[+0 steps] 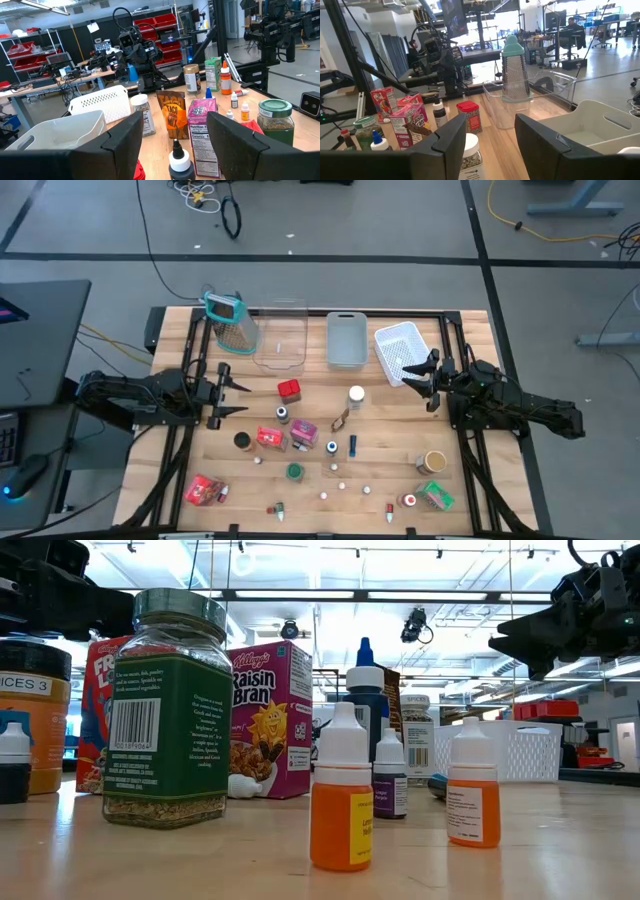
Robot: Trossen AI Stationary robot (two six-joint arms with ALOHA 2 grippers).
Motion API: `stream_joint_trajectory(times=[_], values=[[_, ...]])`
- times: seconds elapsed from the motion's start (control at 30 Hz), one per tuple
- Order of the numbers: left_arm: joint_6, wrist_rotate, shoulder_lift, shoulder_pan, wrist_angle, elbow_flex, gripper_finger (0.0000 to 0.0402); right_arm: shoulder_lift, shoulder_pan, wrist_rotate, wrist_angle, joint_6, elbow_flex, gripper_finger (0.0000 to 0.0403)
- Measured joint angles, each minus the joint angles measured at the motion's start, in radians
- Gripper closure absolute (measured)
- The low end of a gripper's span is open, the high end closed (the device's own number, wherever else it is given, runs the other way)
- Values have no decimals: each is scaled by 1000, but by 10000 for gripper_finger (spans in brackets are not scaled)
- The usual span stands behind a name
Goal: Pick & Place Kitchen Items
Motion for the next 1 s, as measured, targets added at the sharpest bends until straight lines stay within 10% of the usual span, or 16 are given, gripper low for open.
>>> stream_joint_trajectory(times=[1.0], values=[[28,3,0,0,32,0,173,0,0,0,0,-25,0,224]])
